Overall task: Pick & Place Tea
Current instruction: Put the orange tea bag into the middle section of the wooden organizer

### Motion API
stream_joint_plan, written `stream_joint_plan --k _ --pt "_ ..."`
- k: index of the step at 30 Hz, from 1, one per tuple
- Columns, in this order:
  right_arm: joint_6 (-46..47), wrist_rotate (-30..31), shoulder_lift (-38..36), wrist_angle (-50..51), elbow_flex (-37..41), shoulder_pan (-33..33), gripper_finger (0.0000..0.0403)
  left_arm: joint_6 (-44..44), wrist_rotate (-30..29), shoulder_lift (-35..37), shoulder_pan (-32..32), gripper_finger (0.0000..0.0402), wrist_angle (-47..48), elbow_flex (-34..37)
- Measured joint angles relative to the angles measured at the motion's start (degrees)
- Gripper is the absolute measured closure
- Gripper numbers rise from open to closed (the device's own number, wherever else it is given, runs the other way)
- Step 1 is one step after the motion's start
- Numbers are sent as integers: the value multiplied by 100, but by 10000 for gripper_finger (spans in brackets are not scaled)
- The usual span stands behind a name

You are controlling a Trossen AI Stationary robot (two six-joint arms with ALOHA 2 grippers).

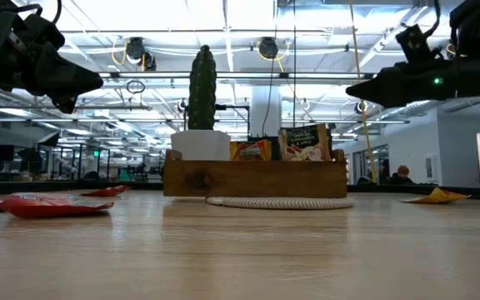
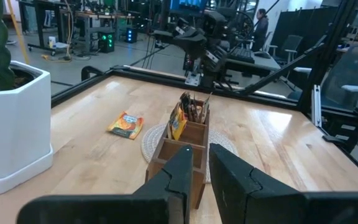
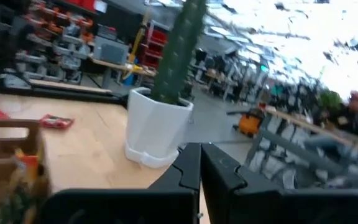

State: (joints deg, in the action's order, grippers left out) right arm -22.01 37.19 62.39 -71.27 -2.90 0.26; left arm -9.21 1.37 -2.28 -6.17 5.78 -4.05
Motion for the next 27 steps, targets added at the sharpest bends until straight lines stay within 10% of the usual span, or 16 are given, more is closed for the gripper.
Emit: stream_joint_plan --k 6,14,20,27 --pt "673 -350 -4 194 -177 -665 403 0 0 -1 -1 344 0 0" --pt "307 -1573 500 5080 -3520 -2214 376 0 2 0 -2 344 -2 0" --pt "317 -3611 1943 7426 -5799 -3344 279 0 2 0 0 344 0 0" --pt "8 -3747 3827 9317 -7465 -3071 132 0 2 0 -1 344 0 0"
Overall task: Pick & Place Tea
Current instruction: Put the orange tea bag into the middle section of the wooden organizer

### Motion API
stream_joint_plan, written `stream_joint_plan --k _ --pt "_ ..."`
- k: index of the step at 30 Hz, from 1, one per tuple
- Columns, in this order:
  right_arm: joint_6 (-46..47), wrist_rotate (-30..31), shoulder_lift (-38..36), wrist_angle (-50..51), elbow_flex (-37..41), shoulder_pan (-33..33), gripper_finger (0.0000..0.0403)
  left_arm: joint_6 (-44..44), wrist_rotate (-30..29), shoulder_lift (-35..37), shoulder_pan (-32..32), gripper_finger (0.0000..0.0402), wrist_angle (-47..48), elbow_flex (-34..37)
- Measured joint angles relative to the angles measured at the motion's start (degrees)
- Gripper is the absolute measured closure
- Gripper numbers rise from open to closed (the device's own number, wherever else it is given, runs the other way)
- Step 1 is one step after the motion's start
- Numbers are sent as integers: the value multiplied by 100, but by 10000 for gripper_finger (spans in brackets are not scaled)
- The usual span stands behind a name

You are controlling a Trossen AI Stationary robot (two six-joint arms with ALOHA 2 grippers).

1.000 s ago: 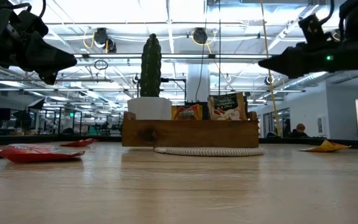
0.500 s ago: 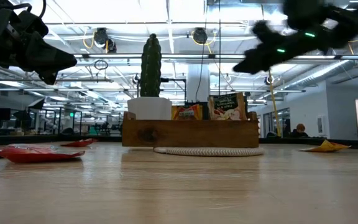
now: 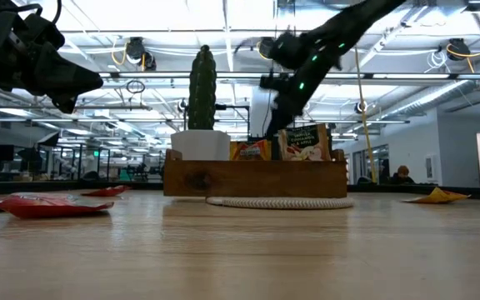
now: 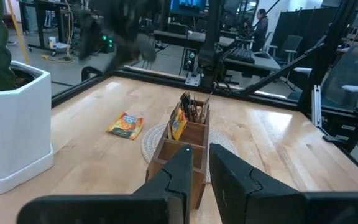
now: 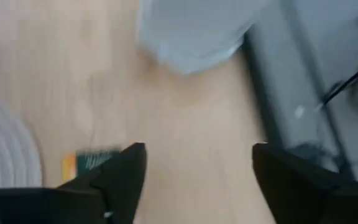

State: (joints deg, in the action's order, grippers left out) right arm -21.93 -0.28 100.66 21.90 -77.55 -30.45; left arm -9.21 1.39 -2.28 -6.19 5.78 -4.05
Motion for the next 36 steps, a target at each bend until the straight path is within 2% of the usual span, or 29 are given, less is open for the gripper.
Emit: stream_joint_plan --k 3,5,9,15,18,22,36 --pt "-218 25 526 542 -321 181 100 -1 0 0 1 344 0 0" --pt "-405 23 698 625 -376 264 93 0 0 0 -1 344 0 0" --pt "-523 21 959 1023 -378 322 90 0 0 0 -1 344 -1 0" --pt "-150 -9 1137 1358 -373 316 90 0 0 0 -1 344 0 0" --pt "-95 -225 1180 1476 -362 322 90 -1 0 0 1 344 -1 2" --pt "45 -595 1168 1509 -350 320 90 0 0 -1 -1 344 0 0" --pt "24 -745 1359 1214 23 316 92 0 -1 0 1 344 0 0"
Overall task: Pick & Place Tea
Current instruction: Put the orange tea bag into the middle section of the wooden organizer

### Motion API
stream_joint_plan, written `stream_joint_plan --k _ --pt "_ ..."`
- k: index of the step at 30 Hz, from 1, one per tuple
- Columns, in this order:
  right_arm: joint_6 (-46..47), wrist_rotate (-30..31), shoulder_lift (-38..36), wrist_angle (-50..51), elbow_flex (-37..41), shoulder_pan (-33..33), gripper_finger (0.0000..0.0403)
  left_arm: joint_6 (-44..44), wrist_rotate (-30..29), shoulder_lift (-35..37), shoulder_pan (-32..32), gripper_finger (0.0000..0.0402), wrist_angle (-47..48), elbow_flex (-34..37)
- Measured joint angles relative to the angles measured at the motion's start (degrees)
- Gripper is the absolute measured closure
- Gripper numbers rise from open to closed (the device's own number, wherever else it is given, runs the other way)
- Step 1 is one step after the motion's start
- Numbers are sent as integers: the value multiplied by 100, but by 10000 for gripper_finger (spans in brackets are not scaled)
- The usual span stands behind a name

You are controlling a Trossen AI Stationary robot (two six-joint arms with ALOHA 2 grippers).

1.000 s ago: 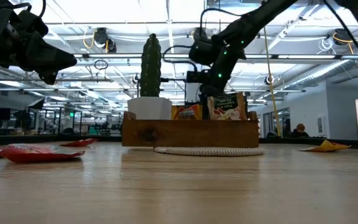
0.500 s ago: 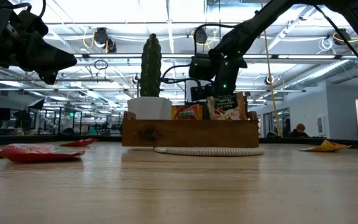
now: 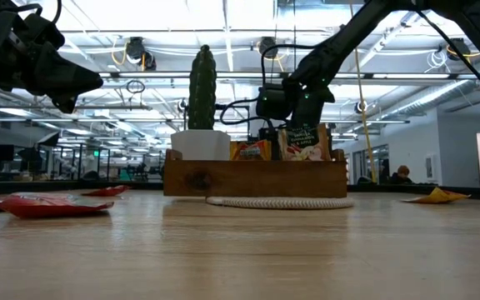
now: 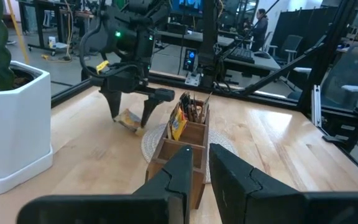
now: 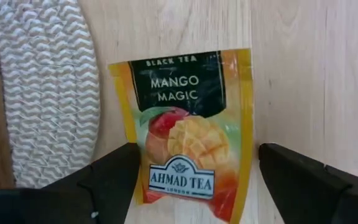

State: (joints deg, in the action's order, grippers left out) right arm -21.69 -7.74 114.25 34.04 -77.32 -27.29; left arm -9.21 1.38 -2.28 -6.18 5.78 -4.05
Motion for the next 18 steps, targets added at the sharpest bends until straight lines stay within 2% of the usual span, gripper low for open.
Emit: stream_joint_plan --k 8,18 --pt "11 22 -40 46 20 0 144 -1 1 0 -1 344 0 0" --pt "-31 12 -40 53 20 -9 267 0 1 0 0 344 0 0"
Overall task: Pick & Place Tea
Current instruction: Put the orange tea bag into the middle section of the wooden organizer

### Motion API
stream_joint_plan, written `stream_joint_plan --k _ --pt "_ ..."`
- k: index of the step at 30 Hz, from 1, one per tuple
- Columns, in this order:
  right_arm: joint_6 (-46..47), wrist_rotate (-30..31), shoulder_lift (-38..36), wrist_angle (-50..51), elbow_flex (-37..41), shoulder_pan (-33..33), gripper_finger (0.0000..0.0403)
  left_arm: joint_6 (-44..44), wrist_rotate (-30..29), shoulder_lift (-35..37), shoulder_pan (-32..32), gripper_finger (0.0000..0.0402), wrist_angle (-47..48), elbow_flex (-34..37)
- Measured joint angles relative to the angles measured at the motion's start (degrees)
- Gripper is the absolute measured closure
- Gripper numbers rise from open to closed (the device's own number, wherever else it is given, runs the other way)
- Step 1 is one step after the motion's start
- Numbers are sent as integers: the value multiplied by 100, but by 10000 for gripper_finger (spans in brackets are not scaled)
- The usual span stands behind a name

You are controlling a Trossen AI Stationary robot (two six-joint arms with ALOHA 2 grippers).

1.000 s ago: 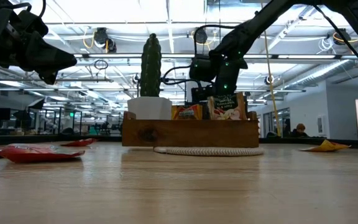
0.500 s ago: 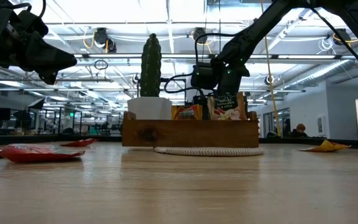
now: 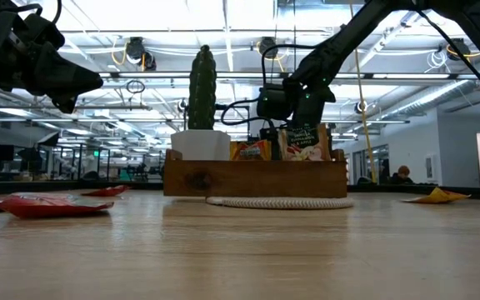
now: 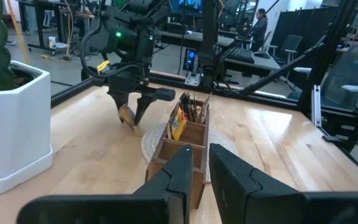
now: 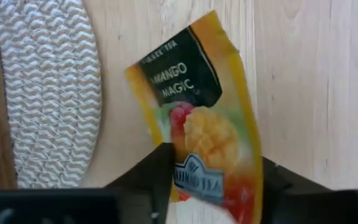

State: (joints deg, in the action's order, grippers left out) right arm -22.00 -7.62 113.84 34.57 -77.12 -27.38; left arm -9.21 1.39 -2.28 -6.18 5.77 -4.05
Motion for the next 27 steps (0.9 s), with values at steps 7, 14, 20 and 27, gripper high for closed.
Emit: stream_joint_plan --k 7,14,20,27 --pt "-14 216 -93 59 20 1 357 0 0 0 0 344 1 0" --pt "246 1428 -873 206 24 8 385 0 -2 0 -1 344 1 0" --pt "841 1508 -1897 -103 420 294 391 -1 0 0 -1 344 1 0" --pt "1750 1708 -3229 -1258 1991 1104 391 0 -2 0 -1 344 1 0"
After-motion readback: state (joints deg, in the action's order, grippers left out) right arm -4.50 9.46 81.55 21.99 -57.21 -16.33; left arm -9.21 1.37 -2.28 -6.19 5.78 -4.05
